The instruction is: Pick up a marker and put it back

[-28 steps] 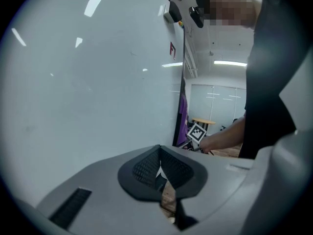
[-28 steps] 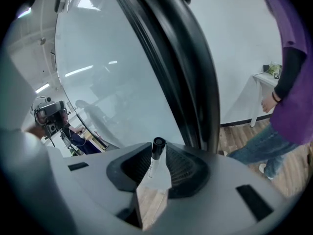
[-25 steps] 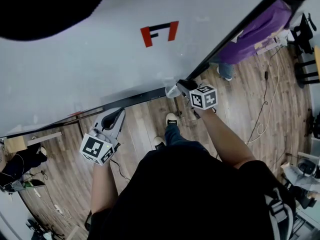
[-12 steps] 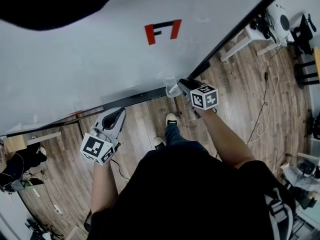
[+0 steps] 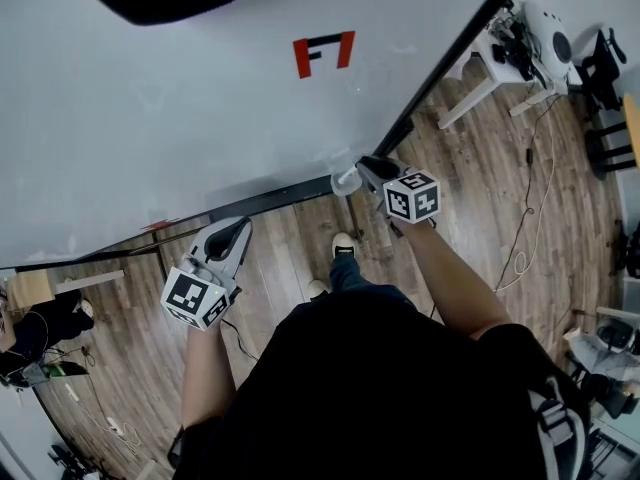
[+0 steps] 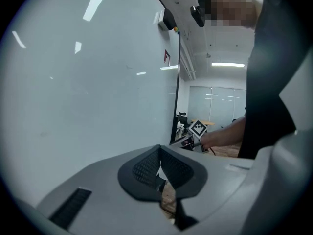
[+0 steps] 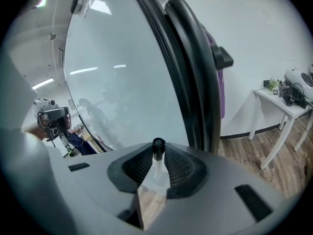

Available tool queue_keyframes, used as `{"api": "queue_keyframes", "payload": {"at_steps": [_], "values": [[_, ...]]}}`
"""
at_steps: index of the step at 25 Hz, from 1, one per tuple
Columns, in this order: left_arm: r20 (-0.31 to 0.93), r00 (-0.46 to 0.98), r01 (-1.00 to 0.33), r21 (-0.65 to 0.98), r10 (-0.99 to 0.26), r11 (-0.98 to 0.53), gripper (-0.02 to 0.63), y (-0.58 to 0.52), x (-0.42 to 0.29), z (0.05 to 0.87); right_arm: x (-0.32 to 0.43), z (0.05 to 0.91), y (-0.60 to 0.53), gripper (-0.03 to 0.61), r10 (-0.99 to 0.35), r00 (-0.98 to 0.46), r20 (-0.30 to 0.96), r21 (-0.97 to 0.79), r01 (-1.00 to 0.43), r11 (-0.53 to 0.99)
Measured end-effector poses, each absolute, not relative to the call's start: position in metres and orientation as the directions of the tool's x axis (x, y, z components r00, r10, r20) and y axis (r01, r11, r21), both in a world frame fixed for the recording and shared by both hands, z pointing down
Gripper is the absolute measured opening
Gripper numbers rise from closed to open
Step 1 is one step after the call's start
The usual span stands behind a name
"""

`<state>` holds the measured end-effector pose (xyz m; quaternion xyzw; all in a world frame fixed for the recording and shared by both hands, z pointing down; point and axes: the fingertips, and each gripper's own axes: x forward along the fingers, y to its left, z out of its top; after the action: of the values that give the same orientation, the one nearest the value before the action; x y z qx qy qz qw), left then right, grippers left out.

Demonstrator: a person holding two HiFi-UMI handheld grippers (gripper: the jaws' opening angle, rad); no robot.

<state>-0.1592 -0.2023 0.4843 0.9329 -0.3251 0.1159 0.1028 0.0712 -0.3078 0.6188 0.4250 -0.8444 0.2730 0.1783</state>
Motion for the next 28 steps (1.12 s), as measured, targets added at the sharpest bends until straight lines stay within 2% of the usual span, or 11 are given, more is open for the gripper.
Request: {"api": "queue_keyframes", "payload": {"at_steps": [17, 28], "values": [[0.237, 0.788, -0.596, 0.058, -0.569, -0.801, 0.011, -0.171, -0.157, 0.453, 0.079, 0.521, -0.274, 0.069, -0.705, -0.575, 0.415, -0.221, -0.815, 0.535], [0.214, 0.795, -0.586, 0.029, -0.567, -0.81, 0.011, -0.147, -0.157, 0.438, 0.093, 0.488, -0.242, 0.069, -0.741, -0.559, 0.372, -0.195, -0.828, 0.526]]}}
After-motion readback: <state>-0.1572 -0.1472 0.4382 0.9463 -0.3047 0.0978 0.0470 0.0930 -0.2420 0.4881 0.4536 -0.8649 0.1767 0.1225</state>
